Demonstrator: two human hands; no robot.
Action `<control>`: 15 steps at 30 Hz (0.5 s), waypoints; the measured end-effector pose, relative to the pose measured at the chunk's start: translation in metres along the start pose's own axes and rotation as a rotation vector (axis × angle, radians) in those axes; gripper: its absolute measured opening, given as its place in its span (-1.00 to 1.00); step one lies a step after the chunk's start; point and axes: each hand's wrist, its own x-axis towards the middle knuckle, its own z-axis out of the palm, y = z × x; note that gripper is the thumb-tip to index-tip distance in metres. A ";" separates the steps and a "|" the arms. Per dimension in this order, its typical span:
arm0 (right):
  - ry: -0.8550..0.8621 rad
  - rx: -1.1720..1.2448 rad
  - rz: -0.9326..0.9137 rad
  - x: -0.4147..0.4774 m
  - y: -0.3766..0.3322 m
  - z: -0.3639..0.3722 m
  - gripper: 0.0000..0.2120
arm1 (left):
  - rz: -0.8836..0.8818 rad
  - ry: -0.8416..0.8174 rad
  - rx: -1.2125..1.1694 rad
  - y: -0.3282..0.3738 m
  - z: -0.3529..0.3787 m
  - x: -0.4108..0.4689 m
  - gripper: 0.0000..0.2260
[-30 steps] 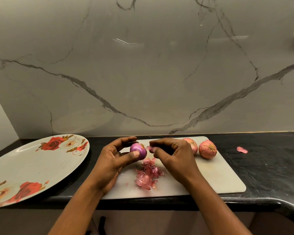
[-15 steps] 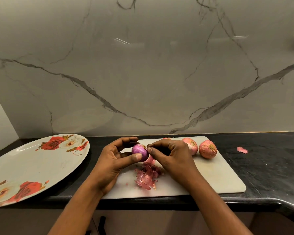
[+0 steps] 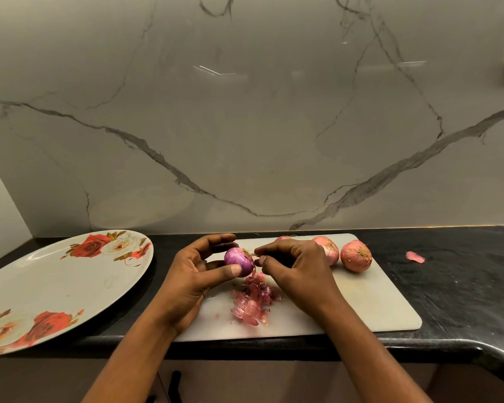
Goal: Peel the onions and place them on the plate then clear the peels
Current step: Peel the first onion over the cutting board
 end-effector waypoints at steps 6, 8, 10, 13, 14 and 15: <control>-0.078 0.011 -0.005 -0.001 -0.004 -0.001 -0.79 | -0.002 -0.025 -0.016 0.000 0.001 -0.001 -0.43; -0.093 0.007 -0.013 -0.001 -0.004 -0.001 -0.79 | -0.005 -0.028 -0.008 0.000 0.000 -0.001 -0.42; -0.084 0.004 -0.027 0.000 -0.003 -0.001 -0.85 | -0.009 -0.032 0.020 0.000 -0.001 -0.001 -0.41; -0.071 -0.051 -0.058 0.001 -0.003 0.000 -0.89 | -0.015 -0.036 0.041 0.000 -0.001 -0.001 -0.41; -0.067 -0.079 -0.075 0.000 -0.004 0.000 -0.89 | -0.016 -0.036 0.043 0.000 -0.001 -0.001 -0.41; -0.062 -0.109 -0.094 0.000 -0.004 0.001 -0.89 | -0.015 -0.035 0.042 0.001 -0.001 -0.001 -0.42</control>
